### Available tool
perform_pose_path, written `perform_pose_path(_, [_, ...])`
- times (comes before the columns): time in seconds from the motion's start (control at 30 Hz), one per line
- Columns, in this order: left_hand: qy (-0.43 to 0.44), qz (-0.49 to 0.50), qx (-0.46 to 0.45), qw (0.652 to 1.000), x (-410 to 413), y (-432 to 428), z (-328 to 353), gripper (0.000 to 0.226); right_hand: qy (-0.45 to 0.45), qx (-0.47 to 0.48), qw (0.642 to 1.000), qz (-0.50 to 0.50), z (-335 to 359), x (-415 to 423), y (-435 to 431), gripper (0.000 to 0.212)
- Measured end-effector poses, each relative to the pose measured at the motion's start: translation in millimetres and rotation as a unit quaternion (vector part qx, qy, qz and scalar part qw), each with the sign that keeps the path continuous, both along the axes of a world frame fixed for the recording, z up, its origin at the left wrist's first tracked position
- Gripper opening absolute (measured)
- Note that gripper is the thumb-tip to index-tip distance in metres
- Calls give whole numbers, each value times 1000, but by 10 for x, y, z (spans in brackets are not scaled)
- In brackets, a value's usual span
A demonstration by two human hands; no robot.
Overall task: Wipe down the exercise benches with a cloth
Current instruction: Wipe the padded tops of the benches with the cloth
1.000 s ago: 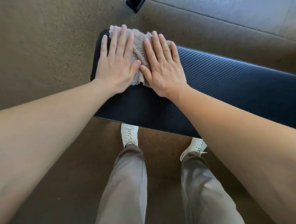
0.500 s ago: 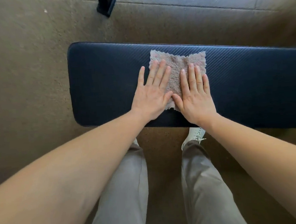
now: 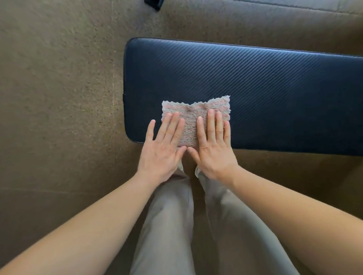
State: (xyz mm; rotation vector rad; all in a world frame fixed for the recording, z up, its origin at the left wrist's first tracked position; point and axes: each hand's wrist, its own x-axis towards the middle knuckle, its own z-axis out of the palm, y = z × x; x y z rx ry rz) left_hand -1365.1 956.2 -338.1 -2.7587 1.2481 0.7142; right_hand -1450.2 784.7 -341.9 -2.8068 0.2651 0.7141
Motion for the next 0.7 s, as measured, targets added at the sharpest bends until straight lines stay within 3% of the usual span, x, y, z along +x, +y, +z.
perform_pose_path(0.23, [-2,151,31,988,151,411,48,75,-23,61,994,90,-10,540,467,76])
perform_pose_path(0.4, [33,250,-8,968,510,269,71,73,-80,91,984,131,-4,1055,489,69])
perform_pose_path(0.5, [75,296,-37,952,956,133,73,75,-96,79,986,111,-15,1466,422,68])
perform_pose_path(0.7, [143,291,-84,942,1892,-64,4,73,-87,50,993,59,-33,2179,255,73])
